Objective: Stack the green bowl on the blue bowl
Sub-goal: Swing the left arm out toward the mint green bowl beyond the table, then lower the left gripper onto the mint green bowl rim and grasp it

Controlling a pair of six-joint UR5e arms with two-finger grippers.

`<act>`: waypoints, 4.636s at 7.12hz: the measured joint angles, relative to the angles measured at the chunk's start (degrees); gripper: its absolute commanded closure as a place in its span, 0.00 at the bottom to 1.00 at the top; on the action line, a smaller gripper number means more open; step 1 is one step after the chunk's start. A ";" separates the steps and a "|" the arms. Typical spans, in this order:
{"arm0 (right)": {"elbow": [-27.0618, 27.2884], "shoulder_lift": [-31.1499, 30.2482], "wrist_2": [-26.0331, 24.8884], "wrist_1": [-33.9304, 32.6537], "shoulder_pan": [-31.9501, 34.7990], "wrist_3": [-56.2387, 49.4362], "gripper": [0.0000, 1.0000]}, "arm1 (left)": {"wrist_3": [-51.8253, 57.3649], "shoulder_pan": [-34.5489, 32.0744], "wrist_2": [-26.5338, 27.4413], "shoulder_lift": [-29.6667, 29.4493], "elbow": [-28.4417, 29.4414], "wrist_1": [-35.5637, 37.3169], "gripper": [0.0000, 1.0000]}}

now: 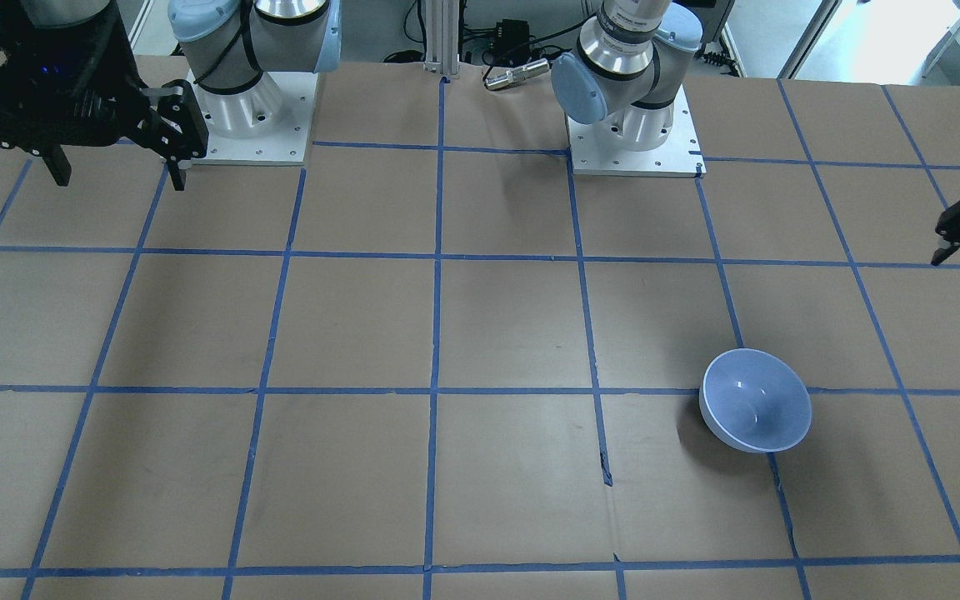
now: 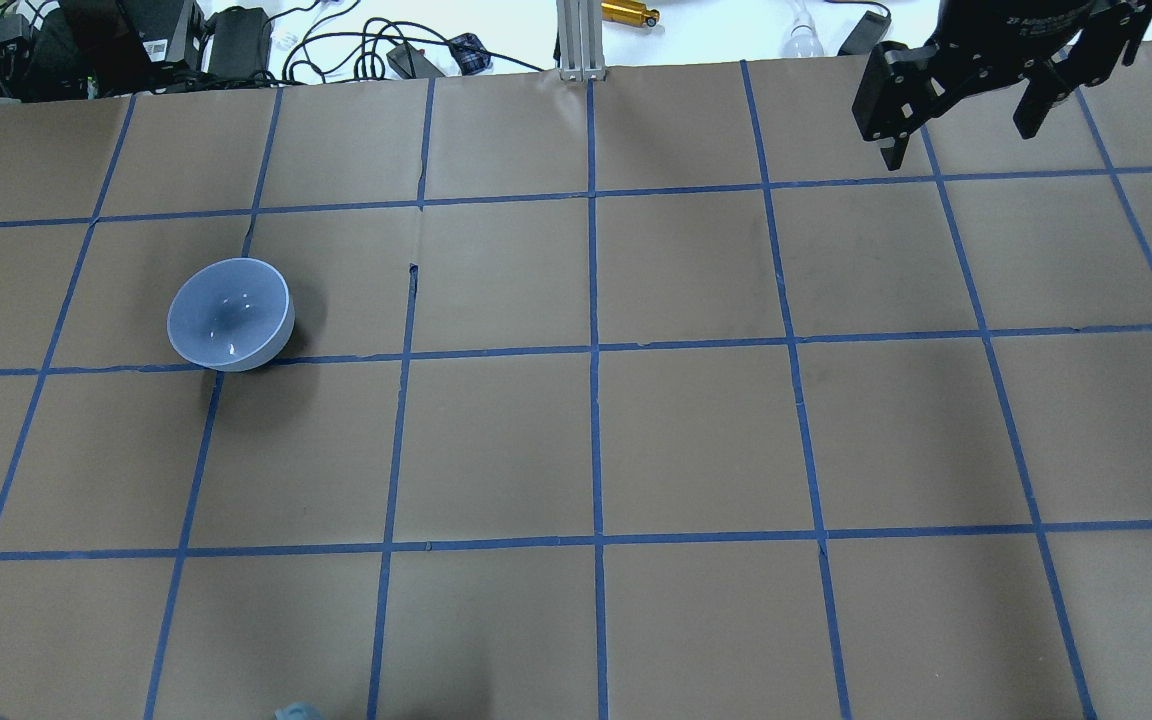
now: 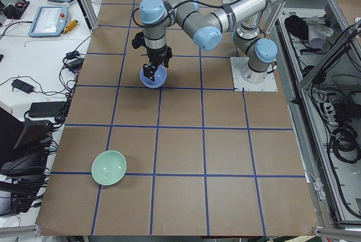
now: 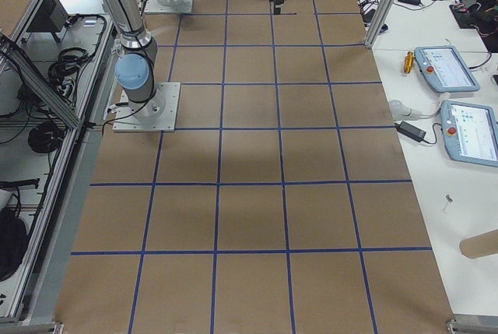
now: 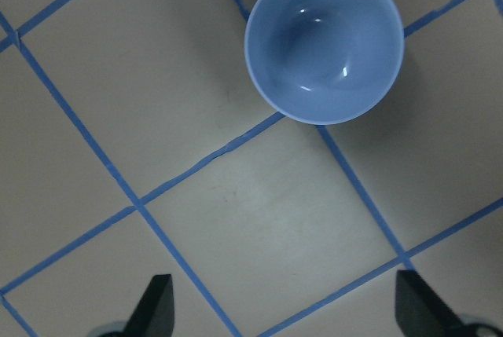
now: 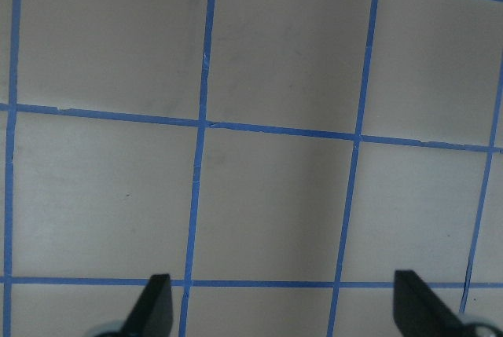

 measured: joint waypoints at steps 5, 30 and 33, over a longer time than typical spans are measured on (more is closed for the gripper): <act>0.00 0.00 0.00 0.00 0.00 0.00 0.00 | 27.90 10.44 -0.67 -16.17 12.52 5.92 0.02; 0.00 0.00 0.00 0.00 0.00 0.00 0.00 | 45.53 11.97 -2.61 -48.17 39.98 13.86 1.00; 0.00 0.00 0.00 0.00 0.01 0.00 0.00 | 45.28 11.90 -1.81 -47.81 39.94 13.54 1.00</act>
